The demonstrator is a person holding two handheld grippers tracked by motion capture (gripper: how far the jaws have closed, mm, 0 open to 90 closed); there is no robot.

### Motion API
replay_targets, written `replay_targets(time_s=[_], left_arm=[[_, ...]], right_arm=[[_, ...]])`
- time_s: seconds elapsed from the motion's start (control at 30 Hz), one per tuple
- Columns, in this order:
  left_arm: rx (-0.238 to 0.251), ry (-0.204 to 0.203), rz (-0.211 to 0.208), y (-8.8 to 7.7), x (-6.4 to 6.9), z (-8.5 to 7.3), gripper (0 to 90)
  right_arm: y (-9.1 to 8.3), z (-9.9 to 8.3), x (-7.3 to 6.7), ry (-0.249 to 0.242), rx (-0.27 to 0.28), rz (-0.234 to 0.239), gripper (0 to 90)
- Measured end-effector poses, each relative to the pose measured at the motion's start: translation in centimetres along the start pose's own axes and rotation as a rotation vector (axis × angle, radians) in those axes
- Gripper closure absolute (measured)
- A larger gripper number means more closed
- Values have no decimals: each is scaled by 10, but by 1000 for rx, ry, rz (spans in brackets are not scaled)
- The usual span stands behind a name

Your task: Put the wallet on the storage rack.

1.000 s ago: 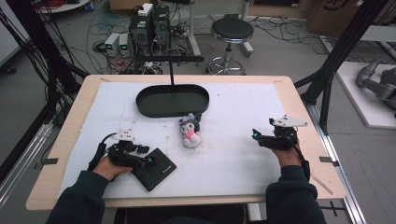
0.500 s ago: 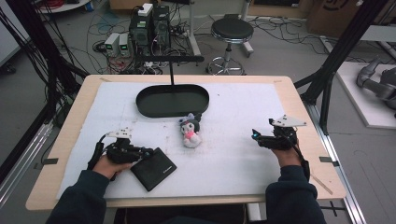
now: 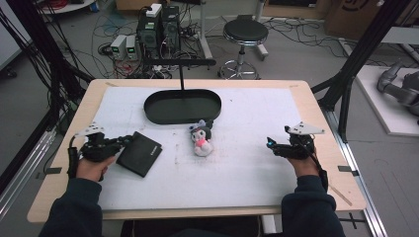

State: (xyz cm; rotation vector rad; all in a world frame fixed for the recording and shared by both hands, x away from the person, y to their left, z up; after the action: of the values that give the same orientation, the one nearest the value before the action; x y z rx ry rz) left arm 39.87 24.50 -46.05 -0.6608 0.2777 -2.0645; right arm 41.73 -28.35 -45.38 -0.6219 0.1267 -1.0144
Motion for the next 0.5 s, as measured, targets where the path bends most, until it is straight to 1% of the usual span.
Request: replay_targets(time_s=[0.03, 0.07, 0.13, 0.17, 0.2, 0.23, 0.27, 0.3, 0.33, 0.37, 0.4, 0.43, 0.47, 0.5], left_arm=[[2, -10, 40, -1, -9, -1, 849], [0, -29, 71, -1, -16, -3, 849], [-18, -69, 120, 3, -29, -9, 845], [-32, -101, 137, 5, -34, -14, 823], [-55, -131, 144, 7, -38, -19, 758], [-77, -162, 131, 9, -38, -23, 648], [-93, -184, 114, 9, -37, -24, 562], [-82, -178, 103, 7, -35, -23, 536], [-67, -178, 78, 1, -31, -22, 536], [-67, -178, 78, 1, -31, -22, 533], [-79, -185, 70, -1, -31, -24, 536], [-103, -187, 66, -1, -31, -29, 550], [-133, -182, 70, -2, -31, -38, 573], [-133, -182, 70, -2, -31, -38, 596]], right_arm=[[0, 0, 0, -1, -1, -1, 194], [0, 0, 0, -2, -1, 0, 193], [0, 0, 0, -4, -2, 0, 193], [0, 0, -1, -4, -1, 0, 193], [1, 0, -1, -3, -1, 2, 193], [1, 0, -1, -5, -1, 2, 194], [0, 0, -1, -5, -1, 2, 193], [0, 0, -1, -3, -2, 1, 193], [0, 0, 0, -1, -1, 1, 193], [0, 0, 0, 1, -2, 2, 193], [0, 0, 0, 2, -2, 3, 193], [0, -1, 0, -1, -2, 3, 193], [0, 0, 0, 2, -3, 3, 193], [0, 0, 0, 3, -2, 3, 193]])
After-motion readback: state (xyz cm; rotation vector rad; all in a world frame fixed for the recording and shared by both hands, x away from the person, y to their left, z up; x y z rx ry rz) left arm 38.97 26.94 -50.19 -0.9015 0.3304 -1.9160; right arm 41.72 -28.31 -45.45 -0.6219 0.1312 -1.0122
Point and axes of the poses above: each handheld gripper's, and its own axes: y roughly forward along the jaws, z roughly out of its top, x roughly to its right, the point moved 9 cm from there along y, roughly forward along the jaws, and after that the axes turned 5 degrees about -y, right-handed, at the moved point
